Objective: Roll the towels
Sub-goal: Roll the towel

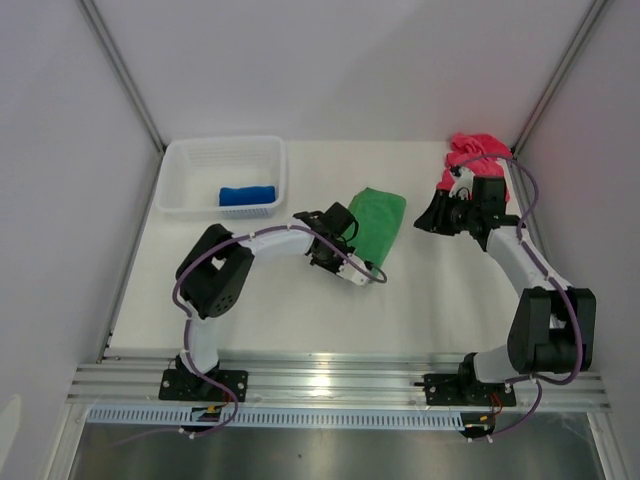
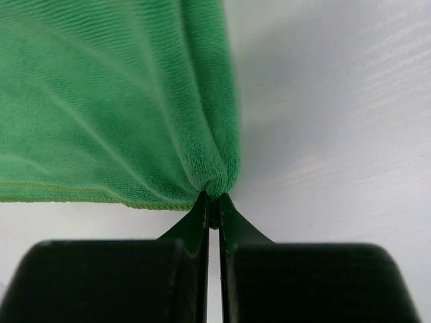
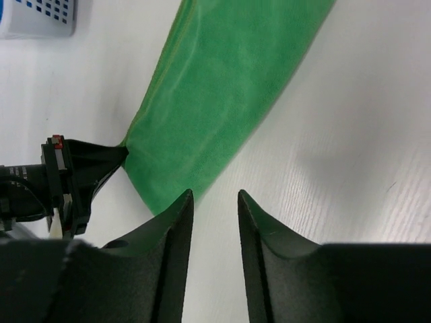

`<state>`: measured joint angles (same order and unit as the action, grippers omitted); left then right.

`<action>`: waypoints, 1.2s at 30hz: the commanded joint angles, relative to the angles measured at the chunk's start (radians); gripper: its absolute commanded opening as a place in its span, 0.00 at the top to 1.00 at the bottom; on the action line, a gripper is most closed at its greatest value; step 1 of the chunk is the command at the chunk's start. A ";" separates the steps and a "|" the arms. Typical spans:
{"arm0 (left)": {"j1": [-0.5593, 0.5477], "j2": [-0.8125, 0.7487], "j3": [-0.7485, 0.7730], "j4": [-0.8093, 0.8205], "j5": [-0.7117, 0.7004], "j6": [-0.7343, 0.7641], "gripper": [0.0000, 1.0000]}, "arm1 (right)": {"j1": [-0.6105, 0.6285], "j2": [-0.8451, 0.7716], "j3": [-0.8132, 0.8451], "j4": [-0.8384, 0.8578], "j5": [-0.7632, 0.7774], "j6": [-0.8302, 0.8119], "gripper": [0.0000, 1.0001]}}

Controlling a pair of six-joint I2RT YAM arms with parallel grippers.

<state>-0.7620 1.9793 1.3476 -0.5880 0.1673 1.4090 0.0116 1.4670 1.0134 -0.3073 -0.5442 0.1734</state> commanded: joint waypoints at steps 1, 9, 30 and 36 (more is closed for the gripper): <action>0.026 0.010 0.118 -0.108 0.073 -0.200 0.99 | -0.002 -0.097 -0.018 0.144 0.032 -0.055 0.62; 0.047 -0.065 0.098 -0.188 0.224 -0.481 0.99 | -0.143 -0.067 -0.030 0.457 -0.083 0.009 0.15; 0.069 -0.112 -0.001 -0.167 0.310 -0.656 0.99 | 0.462 -0.307 -0.413 0.031 0.027 -1.301 0.15; 0.087 -0.103 0.007 -0.174 0.333 -0.683 0.99 | 0.568 -0.329 -0.528 0.186 0.096 -1.284 0.16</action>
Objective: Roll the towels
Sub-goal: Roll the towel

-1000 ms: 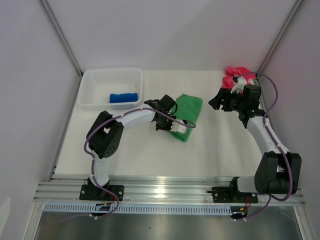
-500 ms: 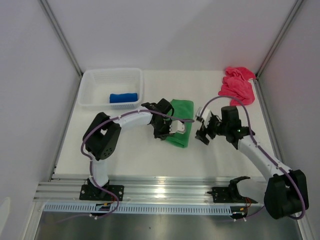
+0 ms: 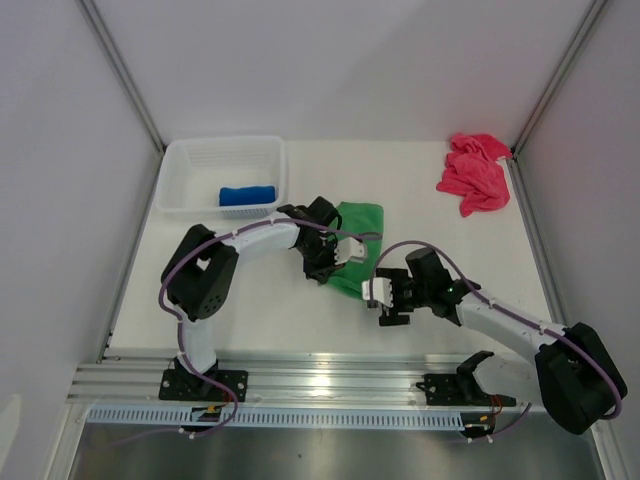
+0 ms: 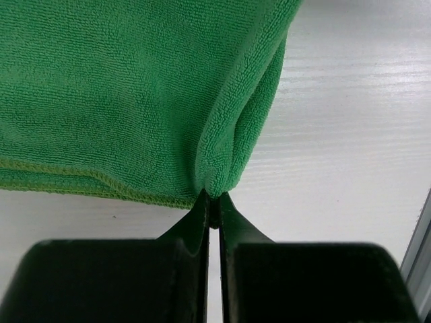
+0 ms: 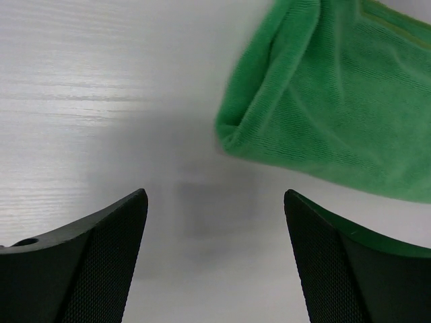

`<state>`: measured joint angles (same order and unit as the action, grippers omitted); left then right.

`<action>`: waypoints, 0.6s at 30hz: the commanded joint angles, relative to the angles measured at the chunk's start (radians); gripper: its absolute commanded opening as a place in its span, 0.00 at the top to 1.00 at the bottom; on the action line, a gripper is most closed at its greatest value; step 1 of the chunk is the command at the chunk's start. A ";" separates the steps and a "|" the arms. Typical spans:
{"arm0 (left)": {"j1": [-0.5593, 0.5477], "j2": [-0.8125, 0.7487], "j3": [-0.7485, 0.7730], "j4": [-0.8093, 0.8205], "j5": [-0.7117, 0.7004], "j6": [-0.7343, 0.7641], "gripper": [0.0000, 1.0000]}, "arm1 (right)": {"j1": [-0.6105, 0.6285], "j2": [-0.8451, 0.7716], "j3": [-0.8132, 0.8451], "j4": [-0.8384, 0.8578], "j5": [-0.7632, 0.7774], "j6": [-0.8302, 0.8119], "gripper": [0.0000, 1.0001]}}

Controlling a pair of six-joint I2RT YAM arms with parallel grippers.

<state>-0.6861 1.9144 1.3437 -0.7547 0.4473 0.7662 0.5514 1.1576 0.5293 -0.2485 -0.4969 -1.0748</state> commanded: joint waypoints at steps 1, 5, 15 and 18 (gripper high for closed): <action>0.011 -0.034 0.008 -0.011 0.054 -0.041 0.99 | 0.031 -0.028 -0.058 0.138 0.052 -0.033 0.15; 0.013 -0.031 0.003 -0.017 0.039 -0.036 0.99 | 0.038 -0.111 -0.072 0.136 0.054 0.009 0.14; 0.013 -0.026 0.023 -0.031 0.048 -0.031 0.99 | 0.131 0.062 -0.078 0.302 0.077 -0.028 0.17; 0.013 -0.022 0.025 -0.034 0.051 -0.033 0.99 | 0.139 0.103 -0.069 0.333 0.084 -0.028 0.18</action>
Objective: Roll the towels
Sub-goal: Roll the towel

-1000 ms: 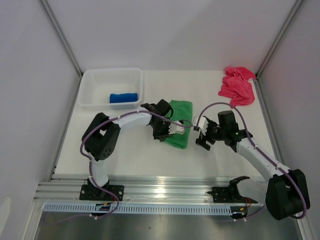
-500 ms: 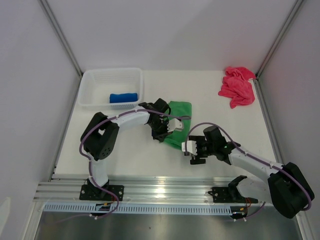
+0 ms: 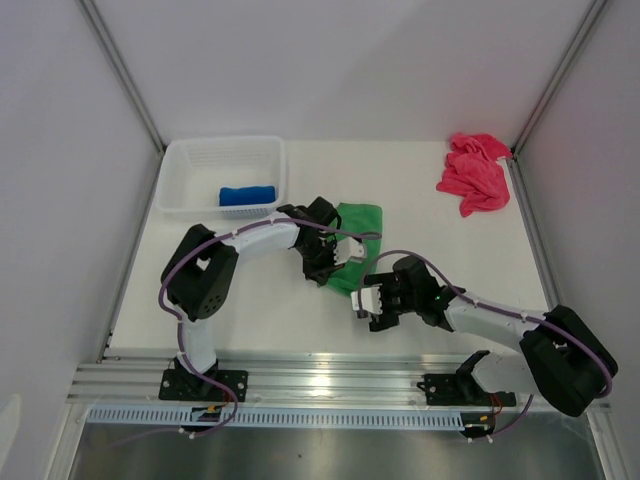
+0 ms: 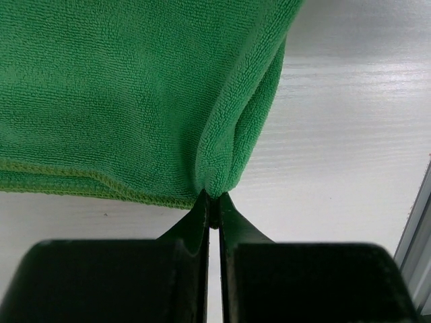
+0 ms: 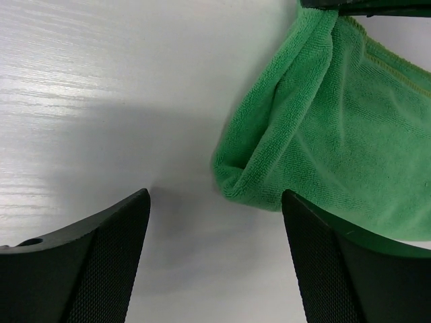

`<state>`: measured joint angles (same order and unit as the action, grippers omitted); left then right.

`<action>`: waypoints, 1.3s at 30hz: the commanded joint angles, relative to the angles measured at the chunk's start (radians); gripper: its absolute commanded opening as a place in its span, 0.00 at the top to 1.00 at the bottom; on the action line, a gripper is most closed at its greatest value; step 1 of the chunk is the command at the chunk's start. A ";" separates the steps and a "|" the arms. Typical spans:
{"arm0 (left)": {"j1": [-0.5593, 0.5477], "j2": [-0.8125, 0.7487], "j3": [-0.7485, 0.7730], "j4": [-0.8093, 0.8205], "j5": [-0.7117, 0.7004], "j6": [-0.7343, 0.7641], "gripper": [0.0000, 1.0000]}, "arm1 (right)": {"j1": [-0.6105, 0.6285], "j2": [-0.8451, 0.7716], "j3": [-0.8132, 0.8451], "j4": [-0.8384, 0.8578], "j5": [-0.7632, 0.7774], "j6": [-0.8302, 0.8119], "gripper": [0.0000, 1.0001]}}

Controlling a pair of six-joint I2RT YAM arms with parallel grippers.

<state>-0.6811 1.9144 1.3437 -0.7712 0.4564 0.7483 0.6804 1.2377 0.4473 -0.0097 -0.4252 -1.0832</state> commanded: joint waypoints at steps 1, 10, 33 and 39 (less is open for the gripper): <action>0.008 -0.020 0.025 -0.017 0.041 -0.017 0.99 | 0.016 0.035 0.017 0.097 0.014 -0.017 0.19; 0.008 -0.020 0.021 -0.022 0.045 -0.015 0.99 | 0.033 0.129 0.036 0.131 0.074 -0.009 0.32; -0.012 -0.109 -0.112 0.016 0.116 0.057 0.59 | 0.039 0.088 0.120 -0.127 0.006 0.106 0.99; -0.061 -0.155 -0.204 0.124 0.008 0.057 0.53 | 0.034 0.086 0.133 -0.118 0.008 0.144 1.00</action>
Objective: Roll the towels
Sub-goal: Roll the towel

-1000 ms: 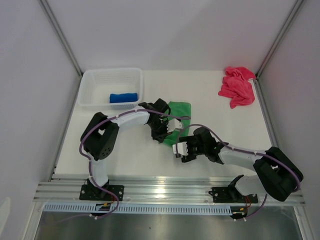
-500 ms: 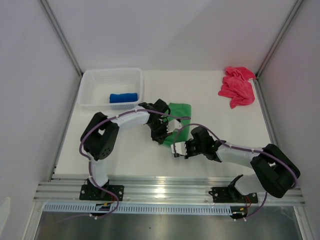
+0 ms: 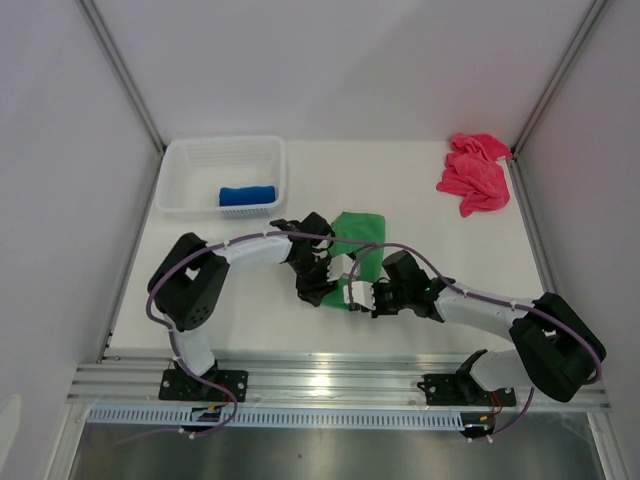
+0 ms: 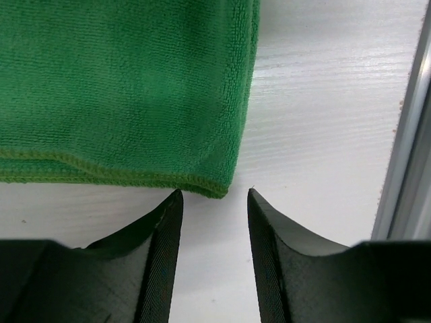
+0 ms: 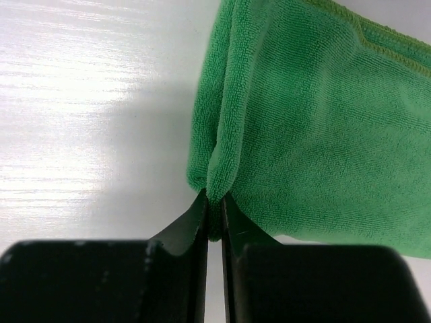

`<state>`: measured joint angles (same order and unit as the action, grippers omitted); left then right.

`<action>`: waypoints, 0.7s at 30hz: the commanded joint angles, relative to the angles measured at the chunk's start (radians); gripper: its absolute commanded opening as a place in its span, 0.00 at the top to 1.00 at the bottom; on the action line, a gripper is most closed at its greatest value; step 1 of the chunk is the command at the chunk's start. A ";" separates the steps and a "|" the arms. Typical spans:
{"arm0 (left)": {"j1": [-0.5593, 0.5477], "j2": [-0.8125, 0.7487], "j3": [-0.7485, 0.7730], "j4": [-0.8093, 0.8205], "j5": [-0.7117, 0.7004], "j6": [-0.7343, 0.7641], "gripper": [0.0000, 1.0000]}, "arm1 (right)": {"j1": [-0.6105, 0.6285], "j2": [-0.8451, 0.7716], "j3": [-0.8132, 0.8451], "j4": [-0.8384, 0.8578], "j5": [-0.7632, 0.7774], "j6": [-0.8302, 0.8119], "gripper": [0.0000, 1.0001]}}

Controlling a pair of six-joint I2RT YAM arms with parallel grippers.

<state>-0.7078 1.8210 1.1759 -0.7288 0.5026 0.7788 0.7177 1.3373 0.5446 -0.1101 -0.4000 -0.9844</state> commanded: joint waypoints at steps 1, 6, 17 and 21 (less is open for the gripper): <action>-0.050 -0.069 -0.050 0.097 -0.053 0.020 0.53 | -0.003 -0.015 0.034 -0.017 -0.016 0.050 1.00; -0.061 -0.115 -0.097 0.189 -0.111 -0.009 0.53 | 0.002 -0.030 0.020 -0.025 0.019 0.027 1.00; 0.062 -0.175 0.015 0.031 0.146 0.190 0.50 | 0.006 -0.079 -0.032 -0.026 0.053 -0.043 0.99; 0.056 -0.203 -0.007 0.046 0.195 0.348 0.34 | 0.009 -0.089 -0.046 -0.019 0.072 -0.051 0.99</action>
<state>-0.6407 1.6707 1.1576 -0.6636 0.5819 0.9436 0.7204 1.2724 0.5121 -0.1417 -0.3435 -1.0149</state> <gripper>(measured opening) 0.626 0.104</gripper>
